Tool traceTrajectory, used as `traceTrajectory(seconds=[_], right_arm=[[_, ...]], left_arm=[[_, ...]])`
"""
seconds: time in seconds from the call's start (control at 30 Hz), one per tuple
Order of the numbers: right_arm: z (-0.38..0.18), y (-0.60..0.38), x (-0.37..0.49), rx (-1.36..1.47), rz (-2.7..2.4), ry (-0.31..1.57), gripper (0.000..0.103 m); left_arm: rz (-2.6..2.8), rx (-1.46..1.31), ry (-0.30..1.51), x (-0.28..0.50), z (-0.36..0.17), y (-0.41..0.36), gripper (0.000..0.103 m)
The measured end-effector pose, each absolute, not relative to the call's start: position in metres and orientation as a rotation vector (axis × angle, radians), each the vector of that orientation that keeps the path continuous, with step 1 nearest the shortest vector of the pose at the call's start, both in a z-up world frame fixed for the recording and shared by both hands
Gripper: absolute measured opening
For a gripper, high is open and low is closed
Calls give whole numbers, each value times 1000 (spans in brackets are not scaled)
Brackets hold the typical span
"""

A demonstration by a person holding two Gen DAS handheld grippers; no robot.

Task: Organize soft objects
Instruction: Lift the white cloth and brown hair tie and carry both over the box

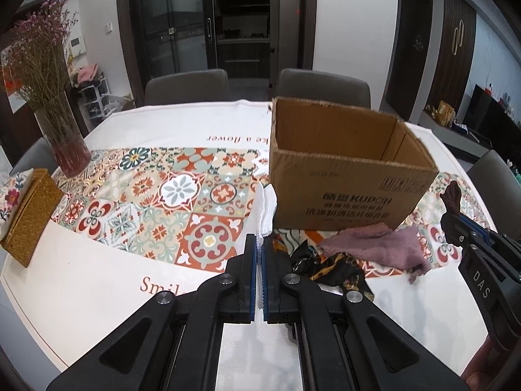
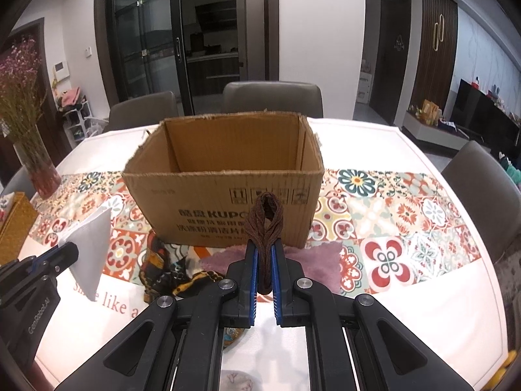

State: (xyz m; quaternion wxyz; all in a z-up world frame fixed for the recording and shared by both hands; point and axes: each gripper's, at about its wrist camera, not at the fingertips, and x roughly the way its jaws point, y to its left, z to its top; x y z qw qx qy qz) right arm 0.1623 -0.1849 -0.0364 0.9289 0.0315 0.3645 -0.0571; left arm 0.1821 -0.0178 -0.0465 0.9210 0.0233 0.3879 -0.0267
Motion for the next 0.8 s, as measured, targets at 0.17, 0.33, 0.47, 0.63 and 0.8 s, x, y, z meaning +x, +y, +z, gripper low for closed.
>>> traceTrajectory(seconds=[0.17,0.33,0.47,0.63,0.8], right_arm=[[-16,-184,159,56,-114,714,9],[0,-182,158,48,-108,681,9],[14,-181,157,45,-98,653,9],[28,-180,162,28,-92,626,9],[36,-180,168,23,-91,610,9]], left_arm=[[-71,38,760,180,-27,-18,5],[-91,31,726,180,-8,-18,5],[-112,24,709,184,4,-19,5],[-139,10,696,191,17,-22,5],[-150,21,675,203,31,-28,5]])
